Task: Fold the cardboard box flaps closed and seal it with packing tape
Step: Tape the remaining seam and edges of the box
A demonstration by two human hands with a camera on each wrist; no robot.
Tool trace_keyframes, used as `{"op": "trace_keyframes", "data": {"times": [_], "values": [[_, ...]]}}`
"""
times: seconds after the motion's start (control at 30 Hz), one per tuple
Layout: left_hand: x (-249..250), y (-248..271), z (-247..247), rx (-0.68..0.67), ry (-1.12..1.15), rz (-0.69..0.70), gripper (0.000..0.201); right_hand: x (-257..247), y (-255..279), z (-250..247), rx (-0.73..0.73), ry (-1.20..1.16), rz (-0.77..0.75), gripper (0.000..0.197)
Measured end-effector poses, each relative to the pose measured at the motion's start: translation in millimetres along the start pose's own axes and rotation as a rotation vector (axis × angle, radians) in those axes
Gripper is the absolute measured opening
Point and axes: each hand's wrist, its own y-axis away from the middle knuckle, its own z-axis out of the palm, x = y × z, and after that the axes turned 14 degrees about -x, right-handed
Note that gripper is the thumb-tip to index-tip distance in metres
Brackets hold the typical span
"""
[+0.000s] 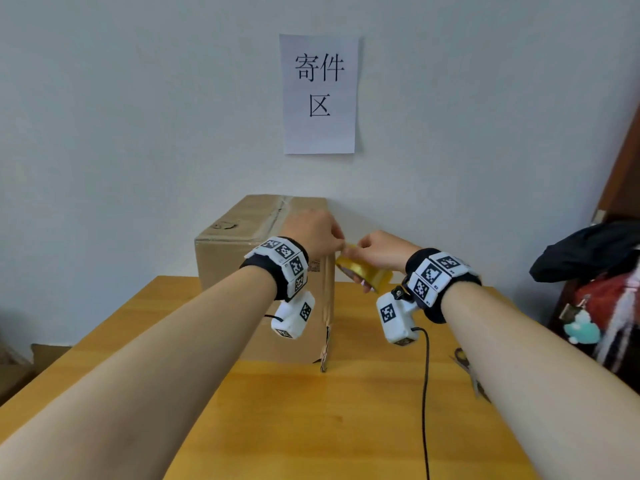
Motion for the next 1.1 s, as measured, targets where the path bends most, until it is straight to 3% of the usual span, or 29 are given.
{"op": "trace_keyframes", "data": {"times": [0.1,0.23,0.53,0.93,1.1], "values": [[4.8,-5.8,-2.7,0.021,-0.134,-0.015,0.027,5.4,1.3,-5.1,-0.036,-0.021,-0.001,0.035],[5.2,-11.1,-7.2,-0.033,-0.128,-0.024,0.035,10.0,2.9,-9.9,-0.007,0.074,-0.020,0.031],[7.4,-20.4,2.0,0.076,-0.154,-0.168,0.030,-2.1,0.0,-6.2,0.316,0.649,0.015,0.029],[7.7,-24.8,-2.1,0.062,-0.100,-0.219,0.026,-0.6,-11.7,-10.0,0.322,0.701,-0.008,0.030],[8.8,-24.3,-0.2,0.072,-0.084,-0.228,0.022,-0.2,-18.9,-7.2,0.410,0.741,-0.006,0.031]]}}
